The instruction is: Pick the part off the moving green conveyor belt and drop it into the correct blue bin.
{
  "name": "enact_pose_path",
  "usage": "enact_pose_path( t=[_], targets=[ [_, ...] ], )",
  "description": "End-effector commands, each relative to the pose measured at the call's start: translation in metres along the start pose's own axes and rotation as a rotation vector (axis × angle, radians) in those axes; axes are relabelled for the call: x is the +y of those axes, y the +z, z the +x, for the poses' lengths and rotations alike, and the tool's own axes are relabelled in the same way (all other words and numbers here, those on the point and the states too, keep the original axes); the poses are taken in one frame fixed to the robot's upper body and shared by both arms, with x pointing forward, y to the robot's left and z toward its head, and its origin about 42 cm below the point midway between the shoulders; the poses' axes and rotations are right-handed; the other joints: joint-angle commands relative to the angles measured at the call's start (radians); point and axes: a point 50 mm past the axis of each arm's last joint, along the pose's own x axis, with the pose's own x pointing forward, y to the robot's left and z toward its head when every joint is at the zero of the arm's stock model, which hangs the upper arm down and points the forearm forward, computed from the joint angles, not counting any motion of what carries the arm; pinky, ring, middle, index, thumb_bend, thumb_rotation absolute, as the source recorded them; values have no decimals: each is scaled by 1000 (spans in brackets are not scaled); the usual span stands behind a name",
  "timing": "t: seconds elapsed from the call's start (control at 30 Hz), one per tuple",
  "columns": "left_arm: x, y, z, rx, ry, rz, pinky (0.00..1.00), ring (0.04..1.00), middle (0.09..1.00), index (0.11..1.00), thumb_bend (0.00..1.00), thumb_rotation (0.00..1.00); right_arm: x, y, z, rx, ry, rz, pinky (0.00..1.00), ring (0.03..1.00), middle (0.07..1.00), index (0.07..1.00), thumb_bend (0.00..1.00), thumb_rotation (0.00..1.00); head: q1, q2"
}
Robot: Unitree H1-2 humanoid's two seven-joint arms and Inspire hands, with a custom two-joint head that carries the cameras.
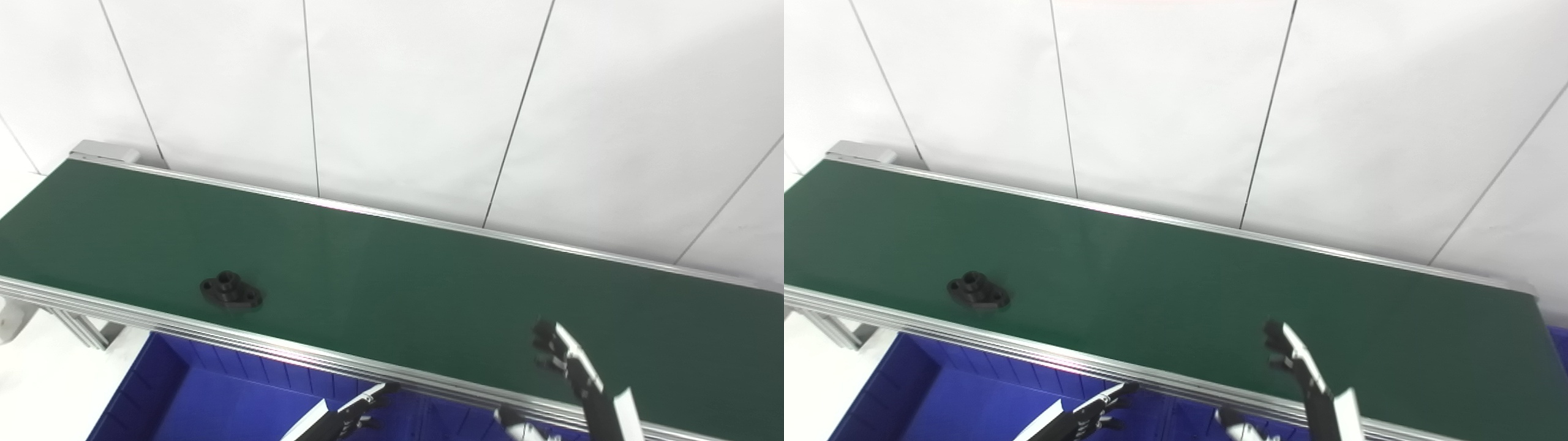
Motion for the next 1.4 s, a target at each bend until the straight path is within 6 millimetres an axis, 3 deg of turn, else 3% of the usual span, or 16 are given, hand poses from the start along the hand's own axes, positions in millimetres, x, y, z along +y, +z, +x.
enact_pose_path(
  t=[0.0,0.3,0.57,0.97,1.37],
  targets=[
    [6,8,1,-35,2,12,852,966,1000,963,739,326,-9,19,17,-61,-24,-20,696,800,834,873,636,431,0,-1],
    [8,8,-2,-41,-3,14,869,960,1000,973,719,390,-16,39,63,-102,24,-84,653,753,803,854,656,371,-9,23],
    [7,9,-3,-56,-18,29,889,961,999,971,705,381,-1,48,109,-70,159,-179,661,745,790,846,702,400,-7,29],
    [6,9,-2,-73,-36,35,898,968,1000,970,690,367,22,53,149,-88,243,-265,683,765,797,840,745,438,-14,31],
    [5,8,-2,-80,-57,39,913,977,1000,969,694,372,46,51,176,-85,308,-291,698,765,800,852,742,431,-20,31]
  ],
)
